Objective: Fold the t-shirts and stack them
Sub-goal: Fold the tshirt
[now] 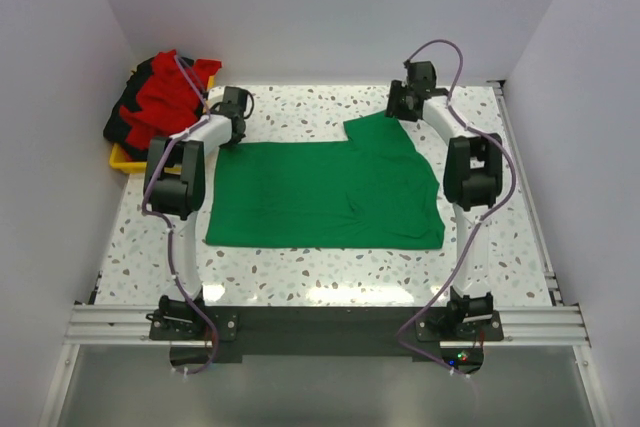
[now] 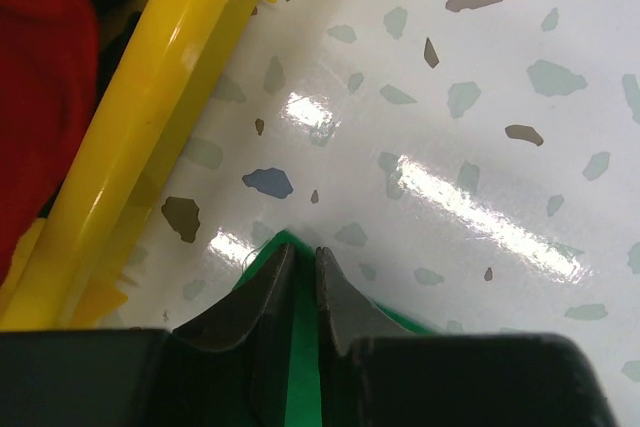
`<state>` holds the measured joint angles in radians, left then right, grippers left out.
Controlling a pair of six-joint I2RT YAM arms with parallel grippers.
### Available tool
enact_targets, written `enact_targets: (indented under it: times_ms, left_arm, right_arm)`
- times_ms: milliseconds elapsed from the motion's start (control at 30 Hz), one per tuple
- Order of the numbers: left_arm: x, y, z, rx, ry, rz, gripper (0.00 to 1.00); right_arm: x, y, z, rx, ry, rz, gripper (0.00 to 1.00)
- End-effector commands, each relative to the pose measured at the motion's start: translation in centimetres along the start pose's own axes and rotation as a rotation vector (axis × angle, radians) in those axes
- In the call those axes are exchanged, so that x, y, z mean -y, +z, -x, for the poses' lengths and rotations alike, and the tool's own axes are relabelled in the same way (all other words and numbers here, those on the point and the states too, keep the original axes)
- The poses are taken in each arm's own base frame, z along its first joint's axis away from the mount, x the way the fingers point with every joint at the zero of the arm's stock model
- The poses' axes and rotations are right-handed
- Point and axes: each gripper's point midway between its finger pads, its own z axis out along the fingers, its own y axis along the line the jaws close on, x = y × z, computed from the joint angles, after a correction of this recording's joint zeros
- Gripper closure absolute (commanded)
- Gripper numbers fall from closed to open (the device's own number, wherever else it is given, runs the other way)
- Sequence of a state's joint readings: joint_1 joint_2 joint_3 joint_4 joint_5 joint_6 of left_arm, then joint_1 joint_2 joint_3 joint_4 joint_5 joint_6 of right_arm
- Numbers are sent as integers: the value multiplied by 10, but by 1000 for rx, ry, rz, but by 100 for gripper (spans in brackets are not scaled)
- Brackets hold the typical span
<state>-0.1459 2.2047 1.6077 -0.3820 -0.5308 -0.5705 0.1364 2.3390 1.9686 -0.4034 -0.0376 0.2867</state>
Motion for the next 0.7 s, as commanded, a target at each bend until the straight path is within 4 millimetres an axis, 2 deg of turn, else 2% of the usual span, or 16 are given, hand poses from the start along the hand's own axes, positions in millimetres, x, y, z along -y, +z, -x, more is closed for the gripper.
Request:
enact_targets:
  times_ms: [0, 67, 200, 500, 667]
  left_arm:
    - [-3, -2, 16, 43, -1, -7, 82]
    - [-3, -2, 16, 44, -2, -10, 82]
    - [-1, -1, 13, 41, -8, -19, 82]
    - [-1, -2, 12, 40, -10, -26, 82]
    - [0, -3, 14, 45, -11, -30, 82]
  right_arm:
    - [3, 9, 17, 29, -21, -29, 51]
    - [5, 19, 9, 0, -24, -36, 51]
    - [1, 24, 12, 9, -30, -53, 51]
    - [-7, 34, -6, -23, -39, -92, 54]
    - [5, 33, -7, -16, -47, -173, 54]
